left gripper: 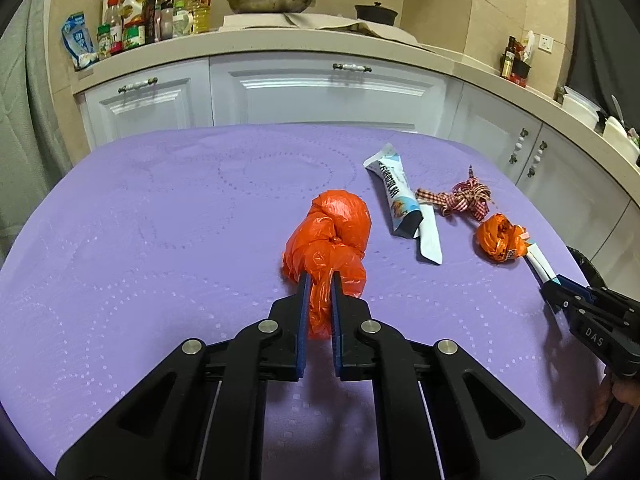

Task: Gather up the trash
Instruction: 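Grasp the orange plastic bag with the left tool while the right tool grasps the teal tube, then carry both items over the black bin and open both tools to drop them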

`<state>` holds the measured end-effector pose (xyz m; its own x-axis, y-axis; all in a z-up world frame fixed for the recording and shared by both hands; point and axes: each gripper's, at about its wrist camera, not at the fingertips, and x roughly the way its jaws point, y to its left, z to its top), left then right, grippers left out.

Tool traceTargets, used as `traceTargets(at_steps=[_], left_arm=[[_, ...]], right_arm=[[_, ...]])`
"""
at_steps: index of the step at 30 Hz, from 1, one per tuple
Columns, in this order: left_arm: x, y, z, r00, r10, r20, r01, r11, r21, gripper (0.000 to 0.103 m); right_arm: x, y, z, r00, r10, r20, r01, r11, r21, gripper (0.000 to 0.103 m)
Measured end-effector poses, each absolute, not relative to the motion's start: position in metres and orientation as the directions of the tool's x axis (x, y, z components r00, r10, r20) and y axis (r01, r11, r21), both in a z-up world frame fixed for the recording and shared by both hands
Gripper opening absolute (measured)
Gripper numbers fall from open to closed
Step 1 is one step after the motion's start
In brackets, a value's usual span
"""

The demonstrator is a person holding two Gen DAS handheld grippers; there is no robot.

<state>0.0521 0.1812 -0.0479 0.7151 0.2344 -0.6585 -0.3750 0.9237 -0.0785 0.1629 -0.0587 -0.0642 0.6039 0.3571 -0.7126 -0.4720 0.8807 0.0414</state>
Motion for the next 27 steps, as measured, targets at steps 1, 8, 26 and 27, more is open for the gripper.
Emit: traceTargets(at_steps=[1,8,26,27], left_arm=[[0.051,0.179,-0.046,0.72,0.232,-0.654,-0.369,0.926,-0.078,0.009],[0.045,0.165,-0.032,0.752,0.209,-0.625,-0.333,0.939,-0.086,0.008],[0.06,0.08,0.0,0.832,0.057,-0.551,-0.133,0.986,-0.099,0.008],[0.063,0.072,0.001,0.835,0.043,-0.548,-0.114,0.989,-0.097,0.008]], right_arm=[[0.162,-0.06,-0.063,0.609,0.357,-0.708,-0.469,0.882,0.041,0.016],[0.154,-0.077,-0.047,0.647,0.353,-0.676,-0.444,0.895,0.042,0.016],[0.138,-0.151,-0.015,0.763,0.261,-0.591,-0.292,0.955,0.045,0.016],[0.137,-0.156,-0.015,0.768,0.253,-0.588,-0.281,0.959,0.046,0.016]])
